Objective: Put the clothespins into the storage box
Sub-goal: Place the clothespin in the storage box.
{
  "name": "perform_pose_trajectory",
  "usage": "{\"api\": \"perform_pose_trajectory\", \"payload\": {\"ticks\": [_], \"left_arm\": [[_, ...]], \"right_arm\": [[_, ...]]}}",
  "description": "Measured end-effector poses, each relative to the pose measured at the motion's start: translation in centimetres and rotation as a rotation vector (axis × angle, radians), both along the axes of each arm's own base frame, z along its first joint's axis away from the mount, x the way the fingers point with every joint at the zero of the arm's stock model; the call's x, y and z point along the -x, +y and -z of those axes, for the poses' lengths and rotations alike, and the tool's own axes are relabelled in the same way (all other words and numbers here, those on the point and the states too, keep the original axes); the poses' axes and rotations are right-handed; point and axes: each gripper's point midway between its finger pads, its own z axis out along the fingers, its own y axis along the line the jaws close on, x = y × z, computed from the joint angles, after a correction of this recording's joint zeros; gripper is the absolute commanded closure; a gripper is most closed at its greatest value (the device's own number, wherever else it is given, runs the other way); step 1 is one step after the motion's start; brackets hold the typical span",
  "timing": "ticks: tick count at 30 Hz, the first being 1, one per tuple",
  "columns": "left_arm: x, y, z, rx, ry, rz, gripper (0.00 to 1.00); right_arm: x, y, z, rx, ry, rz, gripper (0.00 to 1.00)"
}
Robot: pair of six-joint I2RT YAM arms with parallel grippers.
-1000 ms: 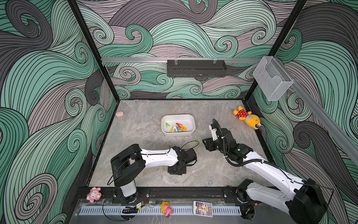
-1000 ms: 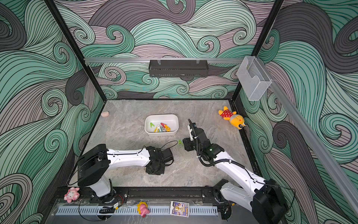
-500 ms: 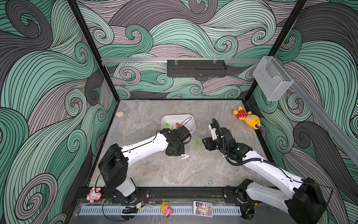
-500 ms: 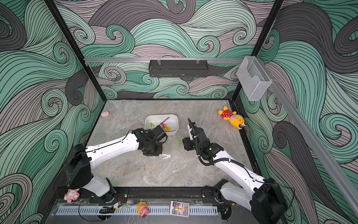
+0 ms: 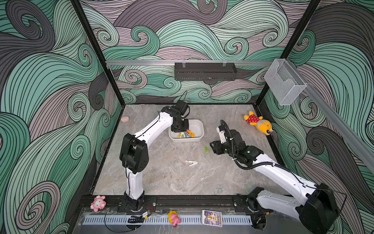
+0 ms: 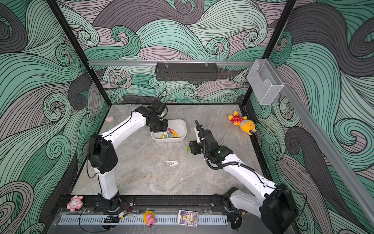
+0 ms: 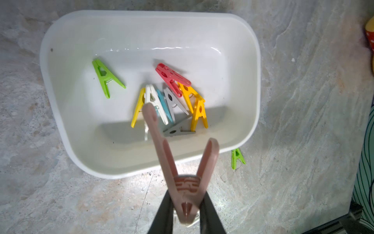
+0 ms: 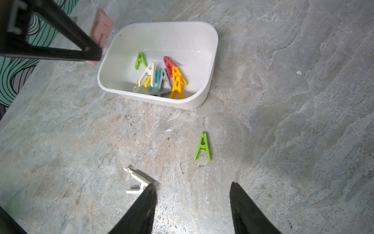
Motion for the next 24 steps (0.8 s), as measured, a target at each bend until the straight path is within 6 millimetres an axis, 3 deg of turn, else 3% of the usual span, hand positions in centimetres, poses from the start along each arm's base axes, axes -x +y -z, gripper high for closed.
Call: {"api": "perform_pose_trajectory", "payload": {"ticks": [6, 16, 24], "left_arm": [[-3.2, 0.9, 3.4, -0.004, 0.048, 0.005, 0.79], [-4.7, 1.8, 8.2, -0.035, 0.117, 0.009, 0.76], [-4.9, 2.4, 9.2, -0.049, 0.133, 0.018, 0.53]], "right_arm": [[0.2, 0.3, -0.2, -0.014, 0.014, -0.012, 0.41], [0.9, 0.1, 1.5, 0.004, 0.059, -0.018, 0.40], [0.9, 0.2, 4.3, 0.046, 0.124, -0.026, 0.40]]}}
